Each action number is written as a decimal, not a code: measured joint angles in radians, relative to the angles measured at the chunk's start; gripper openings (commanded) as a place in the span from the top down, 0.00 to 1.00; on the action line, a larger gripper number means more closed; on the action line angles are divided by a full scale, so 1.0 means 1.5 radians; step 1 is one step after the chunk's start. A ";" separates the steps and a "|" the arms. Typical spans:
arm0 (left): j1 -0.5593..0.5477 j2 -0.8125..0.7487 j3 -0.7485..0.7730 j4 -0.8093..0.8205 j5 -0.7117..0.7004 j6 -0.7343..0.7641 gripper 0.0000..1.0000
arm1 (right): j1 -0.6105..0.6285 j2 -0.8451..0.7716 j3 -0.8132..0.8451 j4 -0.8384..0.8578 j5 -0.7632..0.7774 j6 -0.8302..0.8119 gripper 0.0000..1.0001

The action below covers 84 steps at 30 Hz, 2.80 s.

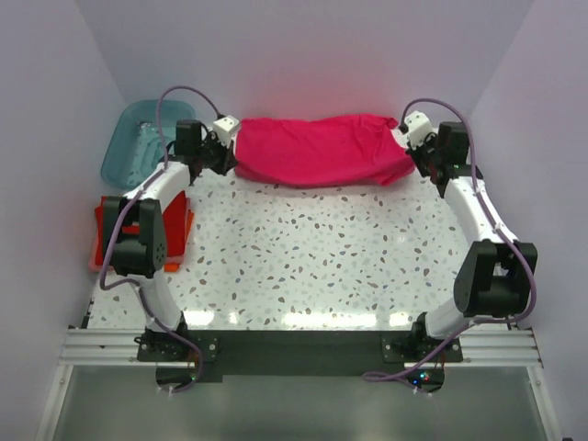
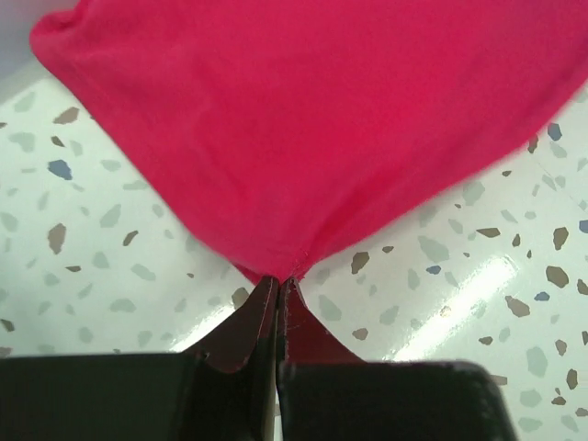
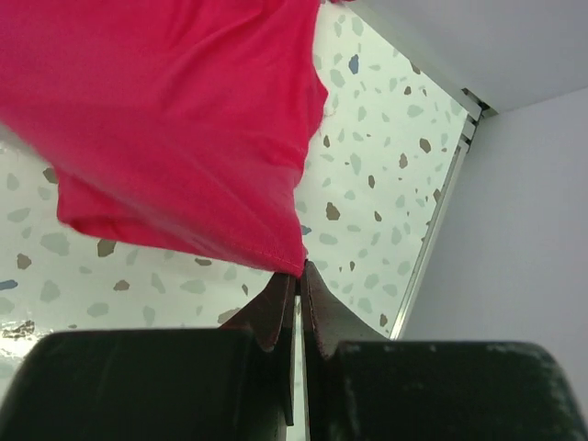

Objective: Fold and stack the t-shirts
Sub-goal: Flatten the tshirt out

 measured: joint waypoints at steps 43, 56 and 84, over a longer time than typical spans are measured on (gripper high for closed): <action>0.000 -0.068 -0.001 -0.508 0.018 0.358 0.49 | 0.054 0.083 0.098 -0.610 -0.096 -0.103 0.64; -0.003 0.065 -0.021 -0.407 -0.060 0.220 0.55 | 0.049 0.187 -0.012 -0.446 0.080 -0.031 0.74; -0.007 0.063 0.113 -0.408 -0.007 0.115 0.51 | 0.043 0.234 0.153 -0.512 -0.007 -0.013 0.89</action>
